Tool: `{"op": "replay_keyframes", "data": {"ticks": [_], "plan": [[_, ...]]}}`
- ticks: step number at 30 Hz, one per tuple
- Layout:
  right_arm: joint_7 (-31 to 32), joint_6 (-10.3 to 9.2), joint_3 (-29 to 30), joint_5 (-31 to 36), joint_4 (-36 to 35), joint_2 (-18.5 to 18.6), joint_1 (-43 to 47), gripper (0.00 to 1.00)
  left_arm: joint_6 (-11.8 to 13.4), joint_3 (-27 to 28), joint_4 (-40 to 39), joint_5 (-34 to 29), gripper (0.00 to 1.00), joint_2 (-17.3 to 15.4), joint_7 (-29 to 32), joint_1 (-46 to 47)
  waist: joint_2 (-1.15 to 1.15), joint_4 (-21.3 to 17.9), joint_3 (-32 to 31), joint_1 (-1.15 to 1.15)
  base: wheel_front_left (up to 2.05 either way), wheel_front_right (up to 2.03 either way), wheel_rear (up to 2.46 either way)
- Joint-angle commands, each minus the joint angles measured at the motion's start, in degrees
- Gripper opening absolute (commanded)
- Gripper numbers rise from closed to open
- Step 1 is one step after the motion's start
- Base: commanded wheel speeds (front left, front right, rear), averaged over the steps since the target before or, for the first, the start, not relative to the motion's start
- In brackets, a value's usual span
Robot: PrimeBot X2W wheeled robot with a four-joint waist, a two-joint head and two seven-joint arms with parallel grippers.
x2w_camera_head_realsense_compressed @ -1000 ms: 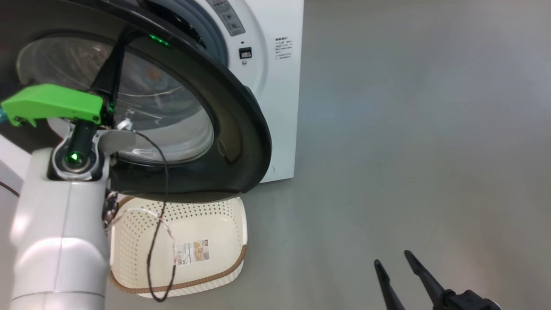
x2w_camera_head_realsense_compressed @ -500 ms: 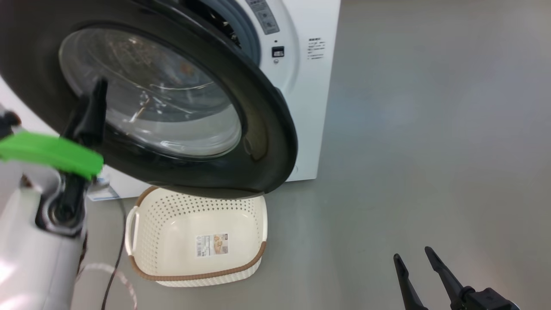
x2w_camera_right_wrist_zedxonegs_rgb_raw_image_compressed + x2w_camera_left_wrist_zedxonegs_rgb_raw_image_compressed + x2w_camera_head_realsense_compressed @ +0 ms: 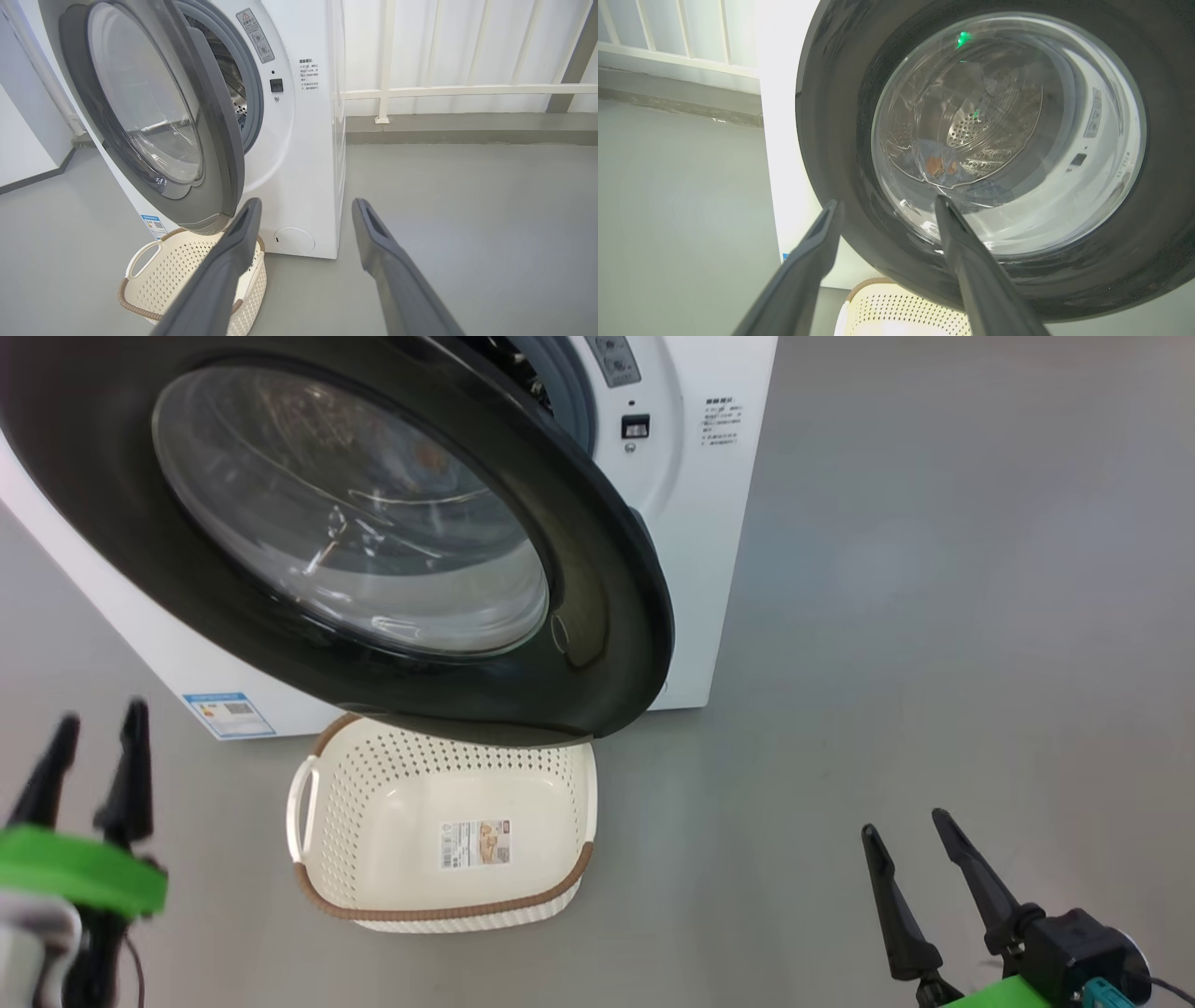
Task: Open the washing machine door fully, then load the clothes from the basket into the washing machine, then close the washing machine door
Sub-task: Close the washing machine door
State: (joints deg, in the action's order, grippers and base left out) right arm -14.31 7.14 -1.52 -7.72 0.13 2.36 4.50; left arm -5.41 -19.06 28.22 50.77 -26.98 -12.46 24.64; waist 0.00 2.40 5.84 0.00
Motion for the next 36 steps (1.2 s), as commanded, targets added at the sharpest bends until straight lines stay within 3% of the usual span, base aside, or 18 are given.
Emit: {"op": "replay_keyframes", "data": {"ticks": [1, 11, 19, 27, 36], "plan": [[-0.7, 0.35, -1.5, -0.1, -1.7, 0.5, -2.1, 1.00, 0.7, 2.2, -1.7, -1.1, 1.00, -3.2, -1.2, -1.3, 0.00, 0.1, 0.6, 0.00, 0.00, 0.00, 0.00], [-0.7, 0.35, -0.8, 0.0, -1.7, 0.5, -2.4, 1.00, 3.1, 4.9, -7.4, -5.5, 1.00, -2.6, -2.5, -14.0, 0.00, 1.2, 0.1, 0.00, 0.00, 0.00, 0.00], [-0.7, 0.35, -1.0, 0.6, -1.1, 0.5, -2.0, 1.00, 6.0, 8.3, -13.9, -10.7, 1.00, 0.6, -2.5, -22.8, 0.00, 1.5, -2.8, 0.00, 0.00, 0.00, 0.00], [-0.7, 0.35, -0.5, 0.8, -0.4, 0.5, -0.9, 1.00, 6.6, 10.1, -16.7, -12.9, 1.00, 4.9, -2.5, -28.0, 0.00, 2.6, -5.0, 0.00, 0.00, 0.00, 0.00], [-0.7, 0.35, -0.6, 0.5, 0.1, 0.5, -0.8, 1.00, 6.8, 11.9, -18.0, -15.5, 1.00, 7.2, -2.5, -29.2, 0.00, 3.4, -6.0, 0.00, 0.00, 0.00, 0.00]]}}
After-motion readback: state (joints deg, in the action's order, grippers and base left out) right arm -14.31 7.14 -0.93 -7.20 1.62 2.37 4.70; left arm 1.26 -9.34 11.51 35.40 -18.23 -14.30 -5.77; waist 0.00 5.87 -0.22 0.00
